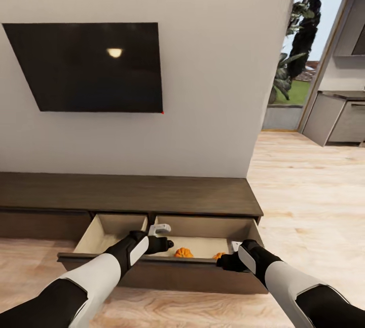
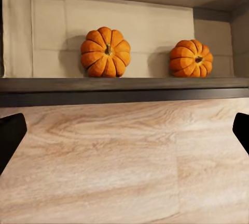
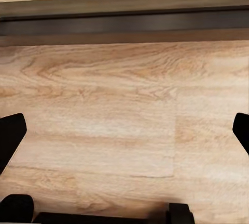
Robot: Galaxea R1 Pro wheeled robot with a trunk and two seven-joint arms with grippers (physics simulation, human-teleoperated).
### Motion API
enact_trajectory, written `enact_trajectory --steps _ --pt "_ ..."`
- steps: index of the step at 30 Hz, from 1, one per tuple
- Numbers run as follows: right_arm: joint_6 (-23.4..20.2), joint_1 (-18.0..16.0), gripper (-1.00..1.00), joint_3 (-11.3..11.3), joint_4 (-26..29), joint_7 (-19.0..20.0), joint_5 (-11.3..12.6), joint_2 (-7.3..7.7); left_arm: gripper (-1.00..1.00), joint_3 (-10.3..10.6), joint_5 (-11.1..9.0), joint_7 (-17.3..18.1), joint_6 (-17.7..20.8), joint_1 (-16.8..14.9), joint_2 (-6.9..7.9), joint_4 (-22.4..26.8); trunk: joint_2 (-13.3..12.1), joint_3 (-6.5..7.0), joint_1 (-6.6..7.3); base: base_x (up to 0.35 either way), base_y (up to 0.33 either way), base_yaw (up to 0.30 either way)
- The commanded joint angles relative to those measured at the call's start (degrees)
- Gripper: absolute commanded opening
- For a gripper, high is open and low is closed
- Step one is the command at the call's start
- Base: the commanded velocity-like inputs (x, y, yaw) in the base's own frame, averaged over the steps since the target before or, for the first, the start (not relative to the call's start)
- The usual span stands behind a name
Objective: Place each of the two pumpkins and all three candles from the living room inside a cabinet in the living room (use any cabinet), then make sure every cabinet is closed, and position the cauldron so it is next to a table in the living room.
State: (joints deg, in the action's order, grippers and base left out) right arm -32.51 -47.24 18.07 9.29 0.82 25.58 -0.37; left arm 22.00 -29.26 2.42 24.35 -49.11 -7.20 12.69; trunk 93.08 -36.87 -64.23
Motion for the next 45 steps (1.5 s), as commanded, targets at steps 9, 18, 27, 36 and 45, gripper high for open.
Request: enact_trajectory --steps 9,18,27,36,45 --pt "-0.19 -0.05 1.00 0.39 0.06 0.14 0.10 0.02 1.00 -1.02 -0.25 0.13 -0.01 -0.02 0.07 0.07 0.03 0.27 0.00 0.029 0.165 -0.092" --pt "-0.26 -0.05 1.00 0.39 0.13 0.14 0.08 0.02 1.00 -1.29 -0.27 0.13 -0.44 -0.02 0.11 0.07 0.03 0.99 0.00 0.001 0.003 -0.129" --pt "-0.19 -0.05 1.00 0.41 0.18 0.06 0.08 0.02 1.00 -1.59 -0.27 0.06 -6.03 -0.02 0.26 0.05 1.63 1.03 -0.87 0.000 0.000 -0.092" --pt "-0.19 -0.05 1.00 0.50 0.20 0.14 0.09 0.02 1.00 -4.39 -0.35 0.07 -11.79 0.04 0.84 -1.46 5.24 -0.06 -2.85 0.000 0.000 -0.056" --pt "5.84 0.03 1.00 0.65 0.15 0.07 0.07 -0.07 1.00 -11.79 -0.53 0.15 -13.68 0.02 2.98 -3.25 8.85 -1.65 -4.83 0.000 0.000 -0.002"
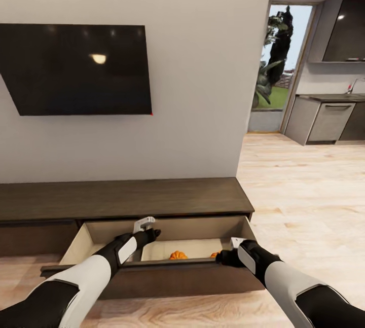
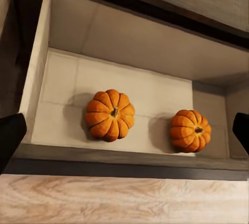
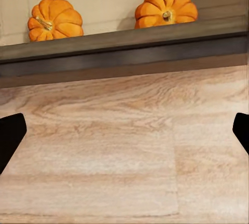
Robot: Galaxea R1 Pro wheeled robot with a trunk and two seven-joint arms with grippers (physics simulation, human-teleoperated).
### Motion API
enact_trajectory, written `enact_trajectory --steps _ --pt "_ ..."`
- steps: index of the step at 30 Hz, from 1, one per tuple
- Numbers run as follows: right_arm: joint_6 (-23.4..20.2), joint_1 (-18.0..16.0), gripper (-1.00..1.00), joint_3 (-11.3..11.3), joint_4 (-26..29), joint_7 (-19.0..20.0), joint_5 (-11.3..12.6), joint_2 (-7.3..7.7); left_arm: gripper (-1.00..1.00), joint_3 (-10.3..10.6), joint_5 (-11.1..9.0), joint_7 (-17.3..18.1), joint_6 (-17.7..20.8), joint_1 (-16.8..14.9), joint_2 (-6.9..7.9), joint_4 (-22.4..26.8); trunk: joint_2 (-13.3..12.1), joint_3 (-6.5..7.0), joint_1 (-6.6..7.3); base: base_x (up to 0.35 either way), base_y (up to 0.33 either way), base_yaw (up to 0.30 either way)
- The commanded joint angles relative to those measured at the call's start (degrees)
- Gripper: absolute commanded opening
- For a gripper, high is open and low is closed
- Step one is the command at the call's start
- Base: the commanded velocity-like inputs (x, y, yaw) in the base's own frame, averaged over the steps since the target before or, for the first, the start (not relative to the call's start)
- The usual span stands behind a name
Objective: Place each of the two pumpkins and all three candles from the living room inside a cabinet in the living room (use any cabinet), then make sure every cabinet is closed, and position the cauldron so it is next to a table in the living room.
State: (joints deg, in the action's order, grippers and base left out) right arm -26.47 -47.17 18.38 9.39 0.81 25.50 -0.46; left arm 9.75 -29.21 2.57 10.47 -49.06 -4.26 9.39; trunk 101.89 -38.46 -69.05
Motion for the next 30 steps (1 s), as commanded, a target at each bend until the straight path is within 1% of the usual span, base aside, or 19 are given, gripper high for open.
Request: enact_trajectory --steps 1,3,8,22,30 --pt "0.33 -0.03 1.00 0.34 0.03 0.08 0.15 0.02 1.00 -0.15 -0.67 0.01 0.18 -0.04 0.29 0.04 0.44 -0.24 -0.22 0.000 0.000 0.000" --pt "0.78 -0.03 1.00 0.34 0.03 0.07 0.16 0.02 1.00 -1.06 -0.74 0.00 0.17 -0.03 0.51 0.02 1.25 -0.60 -0.66 0.000 0.000 0.000" --pt "1.20 -0.03 1.00 0.34 0.02 0.07 0.14 0.04 1.00 -1.99 -0.76 -0.11 0.17 -0.04 0.72 -0.12 3.25 -1.49 -1.76 -0.015 0.000 0.000" --pt "1.25 0.05 1.00 0.34 0.02 0.07 0.08 0.03 1.00 -2.10 -0.67 -0.22 0.09 -0.03 0.67 -0.61 8.87 -4.01 -4.83 -0.260 0.000 0.000" --pt "1.30 0.06 1.00 0.34 -0.06 0.07 0.07 0.04 1.00 -2.10 -0.67 -0.26 0.00 -0.03 0.66 -0.77 12.07 -5.44 -6.59 -0.048 0.000 0.000"
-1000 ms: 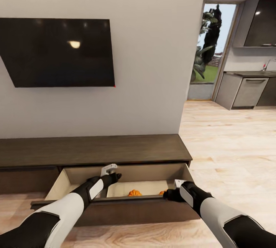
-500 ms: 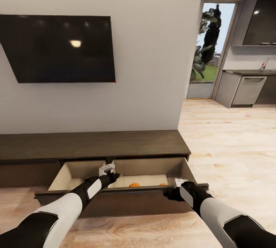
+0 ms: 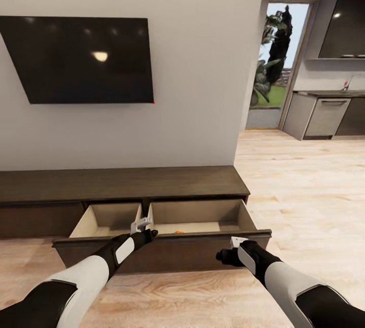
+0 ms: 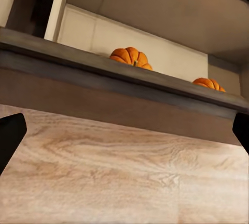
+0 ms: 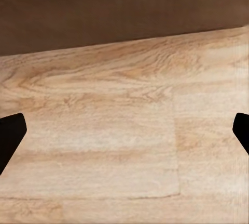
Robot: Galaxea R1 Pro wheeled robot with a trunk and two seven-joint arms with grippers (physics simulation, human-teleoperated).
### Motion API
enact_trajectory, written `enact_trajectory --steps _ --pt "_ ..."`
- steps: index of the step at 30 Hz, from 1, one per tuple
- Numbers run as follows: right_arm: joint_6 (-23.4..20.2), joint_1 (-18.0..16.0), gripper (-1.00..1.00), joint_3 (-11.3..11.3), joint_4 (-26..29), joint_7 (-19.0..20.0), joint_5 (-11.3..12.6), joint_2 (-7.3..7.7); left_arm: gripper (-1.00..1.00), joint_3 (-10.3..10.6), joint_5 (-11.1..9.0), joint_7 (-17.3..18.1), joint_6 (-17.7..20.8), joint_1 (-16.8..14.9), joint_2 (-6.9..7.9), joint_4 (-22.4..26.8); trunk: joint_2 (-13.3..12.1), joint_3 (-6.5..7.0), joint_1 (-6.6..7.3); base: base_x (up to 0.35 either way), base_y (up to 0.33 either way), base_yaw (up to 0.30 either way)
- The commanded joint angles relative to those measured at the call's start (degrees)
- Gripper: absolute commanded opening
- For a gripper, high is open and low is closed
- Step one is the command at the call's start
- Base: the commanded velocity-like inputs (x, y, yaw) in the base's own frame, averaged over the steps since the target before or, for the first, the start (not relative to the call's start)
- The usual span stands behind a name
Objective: Place each of the two pumpkins and all three candles from the living room inside a cabinet in the living room (use any cabinet), then make sure every cabinet is closed, and position the cauldron so it is next to a table in the living room.
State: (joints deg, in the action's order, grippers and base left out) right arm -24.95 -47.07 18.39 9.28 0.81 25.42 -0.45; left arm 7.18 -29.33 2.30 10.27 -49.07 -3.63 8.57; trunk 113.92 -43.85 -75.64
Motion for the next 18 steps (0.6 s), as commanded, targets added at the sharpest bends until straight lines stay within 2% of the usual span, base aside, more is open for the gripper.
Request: enact_trajectory --steps 1,15,18 --pt "-0.21 -0.04 1.00 0.33 0.05 0.09 0.16 0.02 1.00 0.47 -0.56 0.00 0.18 -0.03 0.03 0.05 0.44 -0.24 -0.22 -0.004 0.000 0.000" --pt "-0.19 -0.04 1.00 0.33 0.04 0.36 0.21 0.01 1.00 0.47 -0.56 0.04 -0.18 -0.02 0.03 0.04 6.06 -2.75 -3.29 -0.001 0.000 0.000" --pt "-0.19 -0.04 1.00 0.33 0.04 0.41 0.24 0.01 1.00 0.51 -0.56 0.04 -1.80 -0.04 0.03 -0.13 7.26 -3.29 -3.95 0.000 0.000 0.000"
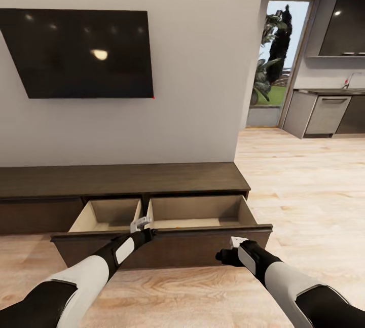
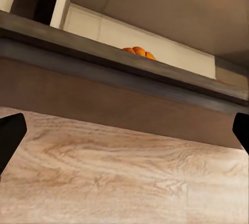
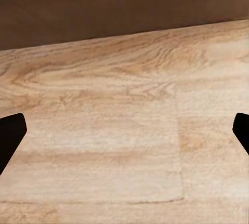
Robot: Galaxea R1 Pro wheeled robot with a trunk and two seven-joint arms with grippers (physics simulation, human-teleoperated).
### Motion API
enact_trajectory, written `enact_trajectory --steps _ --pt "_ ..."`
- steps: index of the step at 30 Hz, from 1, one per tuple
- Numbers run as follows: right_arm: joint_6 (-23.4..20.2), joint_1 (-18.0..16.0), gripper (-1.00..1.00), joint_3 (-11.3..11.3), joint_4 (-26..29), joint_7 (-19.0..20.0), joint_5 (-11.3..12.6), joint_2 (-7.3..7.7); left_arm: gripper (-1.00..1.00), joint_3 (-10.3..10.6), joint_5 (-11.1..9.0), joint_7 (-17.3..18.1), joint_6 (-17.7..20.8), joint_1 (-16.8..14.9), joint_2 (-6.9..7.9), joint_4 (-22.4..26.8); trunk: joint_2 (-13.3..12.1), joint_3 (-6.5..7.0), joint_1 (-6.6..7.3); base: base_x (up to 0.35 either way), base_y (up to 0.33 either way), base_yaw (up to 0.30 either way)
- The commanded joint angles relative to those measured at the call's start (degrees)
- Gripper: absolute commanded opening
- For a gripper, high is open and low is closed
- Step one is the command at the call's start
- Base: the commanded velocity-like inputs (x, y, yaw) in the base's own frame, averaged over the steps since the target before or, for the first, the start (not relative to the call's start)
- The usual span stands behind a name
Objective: Place each of the two pumpkins and all three candles from the living room inside a cabinet in the living room (use any cabinet), then make sure every cabinet is closed, and position the cauldron so it is next to a table in the living room.
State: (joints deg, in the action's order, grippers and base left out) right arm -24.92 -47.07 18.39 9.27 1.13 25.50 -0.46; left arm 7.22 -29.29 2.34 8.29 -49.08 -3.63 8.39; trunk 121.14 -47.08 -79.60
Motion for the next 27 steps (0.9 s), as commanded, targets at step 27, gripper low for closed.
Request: enact_trajectory --steps 27 --pt "9.36 0.13 1.00 0.33 -0.05 0.13 0.12 -0.96 1.00 0.71 -0.47 0.12 -6.95 0.03 -0.06 -4.62 10.87 -4.90 -5.93 0.000 0.000 0.000"
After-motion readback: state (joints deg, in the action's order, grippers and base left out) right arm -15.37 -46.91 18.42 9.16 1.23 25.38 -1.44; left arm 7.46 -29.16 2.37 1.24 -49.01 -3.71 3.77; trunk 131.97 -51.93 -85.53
